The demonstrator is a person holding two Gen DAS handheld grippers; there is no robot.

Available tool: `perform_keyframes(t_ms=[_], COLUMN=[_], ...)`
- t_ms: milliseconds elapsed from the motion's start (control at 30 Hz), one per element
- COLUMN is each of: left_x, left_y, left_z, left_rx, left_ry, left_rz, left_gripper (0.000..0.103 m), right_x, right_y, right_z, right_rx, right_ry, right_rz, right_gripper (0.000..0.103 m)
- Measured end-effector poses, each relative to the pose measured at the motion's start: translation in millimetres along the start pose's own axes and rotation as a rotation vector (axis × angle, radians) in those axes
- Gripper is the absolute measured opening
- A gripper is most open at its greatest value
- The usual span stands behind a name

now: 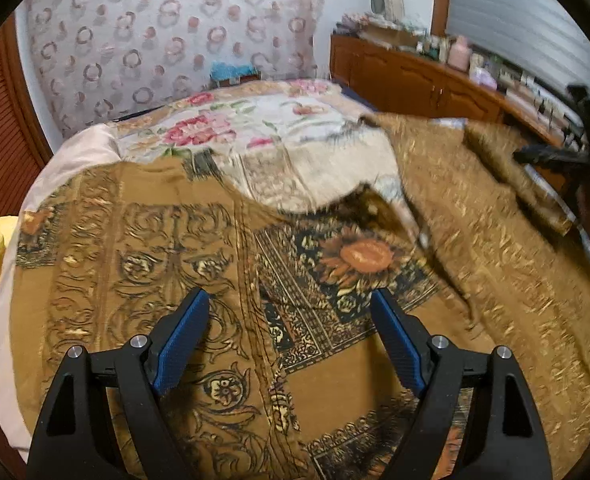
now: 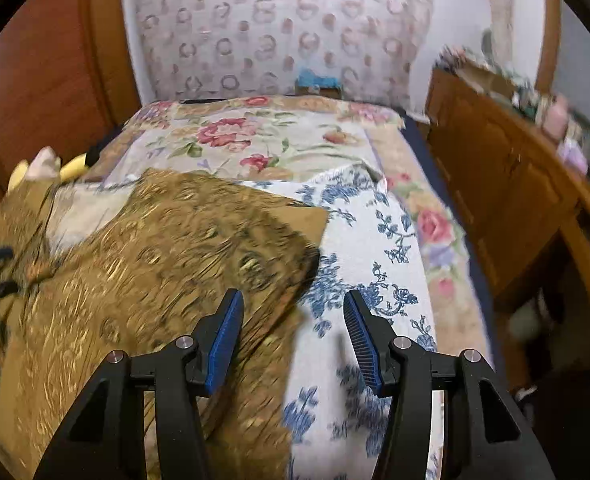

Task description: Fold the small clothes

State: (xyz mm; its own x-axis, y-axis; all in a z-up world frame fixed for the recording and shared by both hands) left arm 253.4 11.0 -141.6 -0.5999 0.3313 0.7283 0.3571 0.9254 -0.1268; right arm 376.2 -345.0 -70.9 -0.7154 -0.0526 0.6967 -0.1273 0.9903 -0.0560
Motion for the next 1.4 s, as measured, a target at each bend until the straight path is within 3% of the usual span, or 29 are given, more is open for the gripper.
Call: perform_keyframes(t_ms=[133, 300, 433, 700, 733, 767, 1000, 1200, 1400], left_x=[21.3, 37.6, 40.1, 42.1, 42.0, 41.9, 48.7, 58.1, 62.2], left_y=[4.8, 17.3, 30.2, 36.4, 36.3, 37.1, 55.3, 81.8, 111.3], left_z=[-8.2, -7.3, -5.6, -2.5, -2.7, -2.5, -2.4, -4.6, -8.4], left_rx=[0.009, 0.038, 0.057, 0.07, 0.071, 0.071, 0.09, 0.105, 0.14], left_ry=[-0.052, -0.087, -0.091, -0.095, -0.096, -0.098, -0.123, -0.141, -0.143], left_rz=[-0.022, -0.037, -0.054, -0.061, -0.061, -0.061, -0.091, -0.142, -0.173], left_gripper=[0.084, 0.084, 0.084, 0.084, 0.084, 0.084, 0.084, 0.084, 0.073], right_x=[-9.0, -19.3, -16.3, 7.3, 9.8, 10.8, -7.3, -49.9, -72.5], right_y=[5.9, 16.0, 43.0, 75.5, 76.4, 74.2, 31.8, -11.9, -29.0], right_z=[-13.3, -28.1, -35.9, -47.8, -47.1, -42.6, -25.2, -2.7, 0.8], right_rx=[-0.017, 0.038, 0.119, 0.184, 0.187, 0.189, 0.183, 0.163, 0.108], right_ry=[0.01, -0.001, -0.037, -0.104, -0.11, -0.115, -0.097, 0.011, 0.044], right_rz=[-0.076, -0.145, -0.191, -0.274, -0.29, -0.294, -0.118, 0.02, -0.004], right_gripper=[0.051, 0.01, 0.007, 0.008, 0.011, 0.021, 0.054, 0.054, 0.055])
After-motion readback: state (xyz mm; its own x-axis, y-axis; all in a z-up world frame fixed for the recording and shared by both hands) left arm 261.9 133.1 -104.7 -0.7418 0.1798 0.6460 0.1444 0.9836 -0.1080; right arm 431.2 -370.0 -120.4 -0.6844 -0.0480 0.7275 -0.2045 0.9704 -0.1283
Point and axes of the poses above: each gripper's, at about its wrist camera, not at the fingertips, and x roughly against the way its jaws point, y to its left, z to its underside, the point moved 6 cm from there along -x, roughly the way its jaws point, and after that the axes turned 8 degrees about z, right-handed, at the moved point
